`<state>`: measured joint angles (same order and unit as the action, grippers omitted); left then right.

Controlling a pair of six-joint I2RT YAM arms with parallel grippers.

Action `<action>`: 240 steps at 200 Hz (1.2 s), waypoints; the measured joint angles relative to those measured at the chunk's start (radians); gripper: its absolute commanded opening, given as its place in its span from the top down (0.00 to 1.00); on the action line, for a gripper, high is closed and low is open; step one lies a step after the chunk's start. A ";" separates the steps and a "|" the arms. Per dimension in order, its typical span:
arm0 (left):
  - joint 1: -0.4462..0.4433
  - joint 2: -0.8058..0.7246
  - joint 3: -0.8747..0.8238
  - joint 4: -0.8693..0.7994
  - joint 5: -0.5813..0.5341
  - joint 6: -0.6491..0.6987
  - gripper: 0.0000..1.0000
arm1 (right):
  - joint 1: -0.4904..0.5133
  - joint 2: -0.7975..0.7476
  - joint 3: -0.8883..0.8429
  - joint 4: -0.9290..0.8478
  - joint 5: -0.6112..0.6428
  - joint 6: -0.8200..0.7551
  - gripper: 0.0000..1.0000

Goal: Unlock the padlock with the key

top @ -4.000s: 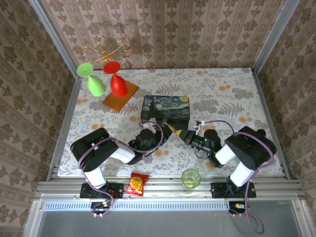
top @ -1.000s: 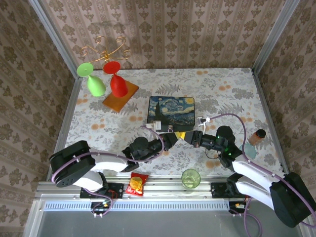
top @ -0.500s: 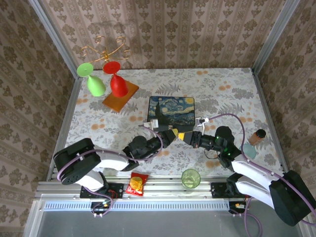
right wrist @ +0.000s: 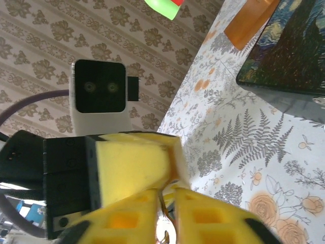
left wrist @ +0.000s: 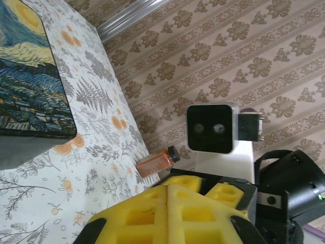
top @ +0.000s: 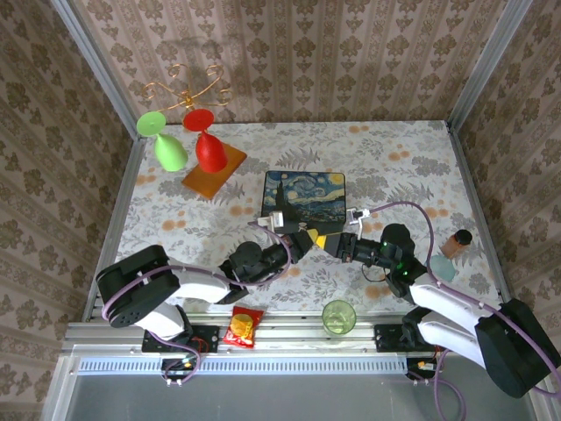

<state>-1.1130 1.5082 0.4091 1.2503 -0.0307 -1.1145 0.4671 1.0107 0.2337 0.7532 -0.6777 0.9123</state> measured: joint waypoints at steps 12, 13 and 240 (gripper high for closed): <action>0.002 -0.001 0.000 0.015 0.000 0.000 1.00 | -0.005 -0.001 0.000 -0.013 0.013 -0.009 0.36; 0.002 -0.001 0.000 0.015 0.000 0.000 1.00 | -0.005 -0.001 0.000 -0.014 0.014 -0.007 0.35; 0.021 -0.029 0.038 0.025 0.019 -0.023 1.00 | 0.016 0.005 -0.033 0.258 -0.007 0.048 0.71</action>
<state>-1.0924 1.4788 0.4469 1.2751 -0.0113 -1.1378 0.4835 1.0157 0.2005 1.0111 -0.6846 0.9607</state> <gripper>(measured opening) 0.061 0.289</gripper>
